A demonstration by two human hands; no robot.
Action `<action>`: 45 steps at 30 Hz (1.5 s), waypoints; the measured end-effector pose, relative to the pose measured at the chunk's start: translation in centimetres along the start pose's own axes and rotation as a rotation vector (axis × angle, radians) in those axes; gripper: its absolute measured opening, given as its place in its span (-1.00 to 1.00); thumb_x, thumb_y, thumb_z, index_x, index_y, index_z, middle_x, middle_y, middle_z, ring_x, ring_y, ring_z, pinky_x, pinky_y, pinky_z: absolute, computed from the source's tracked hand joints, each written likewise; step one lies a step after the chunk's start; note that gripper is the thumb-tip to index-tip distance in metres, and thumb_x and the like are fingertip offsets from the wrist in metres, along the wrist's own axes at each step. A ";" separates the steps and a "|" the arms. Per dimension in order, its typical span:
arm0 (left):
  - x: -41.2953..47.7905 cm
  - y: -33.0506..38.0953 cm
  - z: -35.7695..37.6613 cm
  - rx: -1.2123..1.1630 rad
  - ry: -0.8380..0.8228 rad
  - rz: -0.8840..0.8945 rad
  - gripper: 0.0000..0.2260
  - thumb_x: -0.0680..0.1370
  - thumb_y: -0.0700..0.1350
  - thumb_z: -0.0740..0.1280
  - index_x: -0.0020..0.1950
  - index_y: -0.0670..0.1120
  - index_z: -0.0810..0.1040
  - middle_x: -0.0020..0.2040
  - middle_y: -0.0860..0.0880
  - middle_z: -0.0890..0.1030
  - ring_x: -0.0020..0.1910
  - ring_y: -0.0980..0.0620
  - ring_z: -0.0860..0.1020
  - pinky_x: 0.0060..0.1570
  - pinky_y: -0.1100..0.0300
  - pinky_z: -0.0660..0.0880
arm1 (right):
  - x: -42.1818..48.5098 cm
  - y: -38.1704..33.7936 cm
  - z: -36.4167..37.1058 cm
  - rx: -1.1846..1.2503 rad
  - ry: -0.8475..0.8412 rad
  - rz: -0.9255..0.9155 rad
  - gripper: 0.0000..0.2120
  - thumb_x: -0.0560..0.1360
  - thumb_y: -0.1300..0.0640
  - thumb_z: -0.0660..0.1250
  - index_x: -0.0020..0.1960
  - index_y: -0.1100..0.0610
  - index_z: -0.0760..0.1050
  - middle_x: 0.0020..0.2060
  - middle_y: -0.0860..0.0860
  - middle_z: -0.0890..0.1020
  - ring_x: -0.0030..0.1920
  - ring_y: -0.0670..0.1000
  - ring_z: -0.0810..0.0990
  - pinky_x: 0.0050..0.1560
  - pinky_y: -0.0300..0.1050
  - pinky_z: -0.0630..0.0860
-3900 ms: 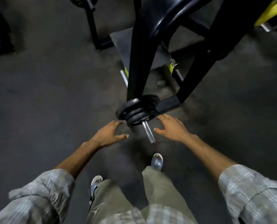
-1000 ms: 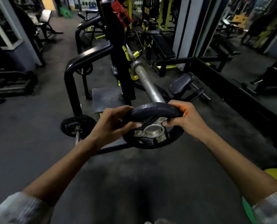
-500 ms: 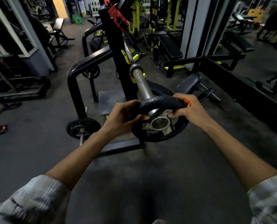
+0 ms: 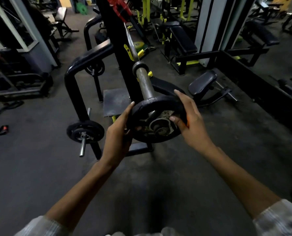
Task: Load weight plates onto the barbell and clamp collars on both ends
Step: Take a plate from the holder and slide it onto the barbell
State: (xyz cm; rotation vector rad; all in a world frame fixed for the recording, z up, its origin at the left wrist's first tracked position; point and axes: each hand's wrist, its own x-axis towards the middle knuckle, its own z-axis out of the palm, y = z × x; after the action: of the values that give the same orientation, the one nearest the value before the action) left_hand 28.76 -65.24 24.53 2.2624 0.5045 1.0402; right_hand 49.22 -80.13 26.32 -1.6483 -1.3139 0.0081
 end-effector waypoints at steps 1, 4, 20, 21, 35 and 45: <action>0.7 -0.2 0.0 -0.012 0.005 -0.018 -0.37 0.57 -0.18 0.38 0.62 -0.07 0.25 0.43 -0.01 0.52 0.36 0.08 0.55 0.28 0.03 0.59 | 1.0 0.5 0.3 0.005 -0.017 0.001 -0.30 0.60 0.25 0.40 0.65 0.02 0.20 0.55 0.05 0.33 0.58 0.03 0.31 0.56 0.11 0.34; 3.2 -1.6 0.2 -0.076 0.027 -0.047 -0.39 0.59 -0.24 0.38 0.62 -0.06 0.26 0.43 -0.01 0.54 0.38 0.07 0.55 0.31 -0.03 0.56 | 4.4 2.0 1.2 0.006 -0.050 -0.003 -0.28 0.59 0.27 0.41 0.65 -0.03 0.19 0.60 0.04 0.29 0.63 0.04 0.23 0.59 0.20 0.27; 20.1 -13.8 2.2 0.102 0.080 -0.039 -0.25 0.49 -0.43 0.41 0.61 -0.05 0.28 0.46 -0.06 0.52 0.42 -0.03 0.50 0.41 0.08 0.48 | 22.8 9.8 7.3 -0.077 -0.066 0.076 -0.39 0.55 0.26 0.43 0.53 0.04 0.30 0.43 0.06 0.43 0.37 -0.03 0.42 0.37 -0.17 0.36; 20.6 -14.3 2.3 0.104 0.078 -0.042 -0.25 0.49 -0.43 0.41 0.61 -0.04 0.27 0.47 -0.06 0.51 0.43 -0.03 0.50 0.41 0.05 0.48 | 23.4 10.1 7.5 -0.083 -0.063 0.083 -0.39 0.55 0.26 0.43 0.53 0.04 0.30 0.42 0.06 0.44 0.35 -0.05 0.43 0.34 -0.20 0.35; 23.2 -15.3 2.9 0.143 0.108 -0.119 -0.32 0.54 -0.36 0.40 0.61 -0.04 0.27 0.44 -0.05 0.54 0.40 -0.01 0.51 0.40 0.12 0.47 | 26.8 11.9 8.6 -0.074 -0.112 0.106 -0.40 0.57 0.23 0.43 0.54 0.07 0.29 0.41 0.12 0.44 0.34 0.01 0.46 0.27 -0.19 0.35; 19.5 -12.0 -2.9 0.420 0.043 -0.169 -0.33 0.58 0.11 0.41 0.62 0.00 0.24 0.53 -0.01 0.42 0.47 0.02 0.42 0.39 0.03 0.45 | 26.9 7.5 5.8 -0.266 -0.158 -0.047 -0.24 0.57 -0.10 0.40 0.64 0.08 0.17 0.57 0.15 0.32 0.56 0.18 0.32 0.47 0.29 0.37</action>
State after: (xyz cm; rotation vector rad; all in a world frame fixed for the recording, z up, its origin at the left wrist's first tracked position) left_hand 37.53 -44.35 29.02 2.5025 0.9929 0.9674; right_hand 62.63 -55.78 32.55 -1.8705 -1.5261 -0.0687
